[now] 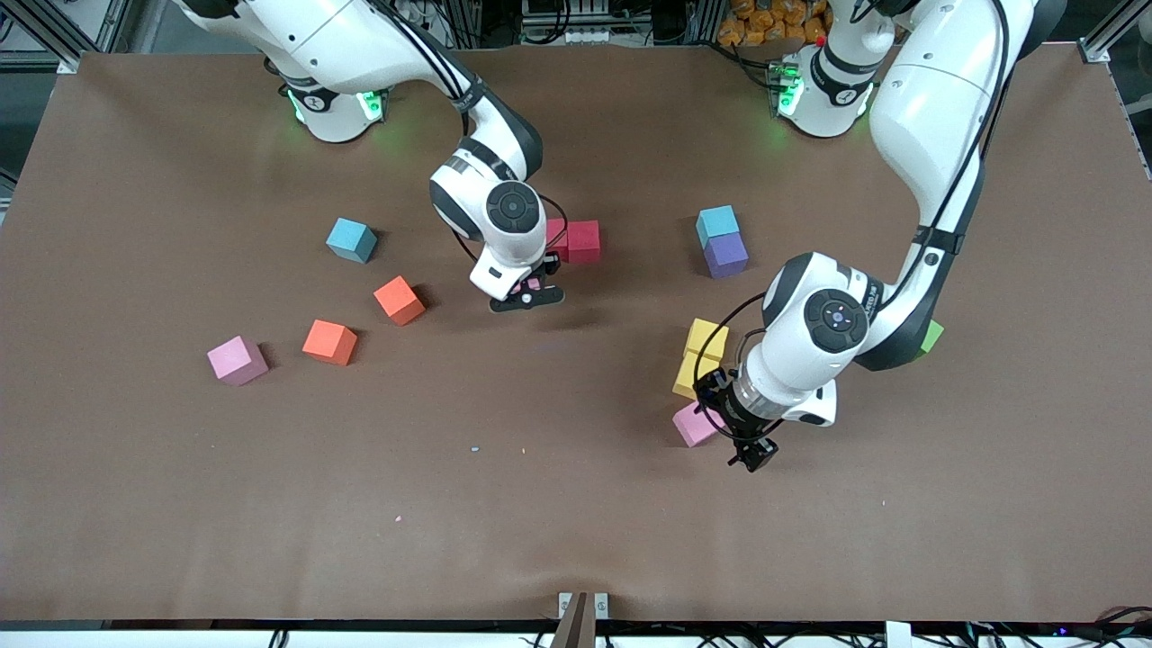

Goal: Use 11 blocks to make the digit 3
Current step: 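Place the pink cube beside the purple cube with the right gripper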

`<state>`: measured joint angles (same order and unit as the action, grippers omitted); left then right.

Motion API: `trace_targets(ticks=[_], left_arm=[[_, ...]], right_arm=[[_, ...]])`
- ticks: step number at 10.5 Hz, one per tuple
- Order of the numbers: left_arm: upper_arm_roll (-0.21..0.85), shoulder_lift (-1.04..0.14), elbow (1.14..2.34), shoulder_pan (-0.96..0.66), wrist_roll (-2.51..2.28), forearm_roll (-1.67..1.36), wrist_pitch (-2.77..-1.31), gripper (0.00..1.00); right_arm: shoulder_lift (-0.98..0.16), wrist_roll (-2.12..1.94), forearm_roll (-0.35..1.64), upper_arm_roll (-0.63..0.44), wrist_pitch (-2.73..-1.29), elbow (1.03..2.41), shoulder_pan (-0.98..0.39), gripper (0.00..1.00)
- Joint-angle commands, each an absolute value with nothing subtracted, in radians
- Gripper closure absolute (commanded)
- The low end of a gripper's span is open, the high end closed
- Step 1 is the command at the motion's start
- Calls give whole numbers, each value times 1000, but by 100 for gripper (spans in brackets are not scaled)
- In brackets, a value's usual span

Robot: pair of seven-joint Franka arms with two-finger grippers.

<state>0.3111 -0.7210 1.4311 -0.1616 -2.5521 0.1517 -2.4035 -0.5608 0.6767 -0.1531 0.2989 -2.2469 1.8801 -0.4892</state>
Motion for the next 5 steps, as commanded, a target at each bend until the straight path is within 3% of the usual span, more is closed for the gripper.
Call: trace_targets(ticks=[1, 4, 5], left_arm=[[308, -706, 1422, -147, -2548, 169, -2404, 0], [308, -712, 1419, -146, -2548, 169, -2404, 0], [308, -712, 1417, -143, -2549, 167, -2404, 0]], right_arm=[[-558, 696, -161, 308, -2255, 1898, -485, 100], [-560, 698, -160, 308, -2272, 1907, -483, 100], [-560, 699, -160, 308, -2284, 1913, -483, 91]])
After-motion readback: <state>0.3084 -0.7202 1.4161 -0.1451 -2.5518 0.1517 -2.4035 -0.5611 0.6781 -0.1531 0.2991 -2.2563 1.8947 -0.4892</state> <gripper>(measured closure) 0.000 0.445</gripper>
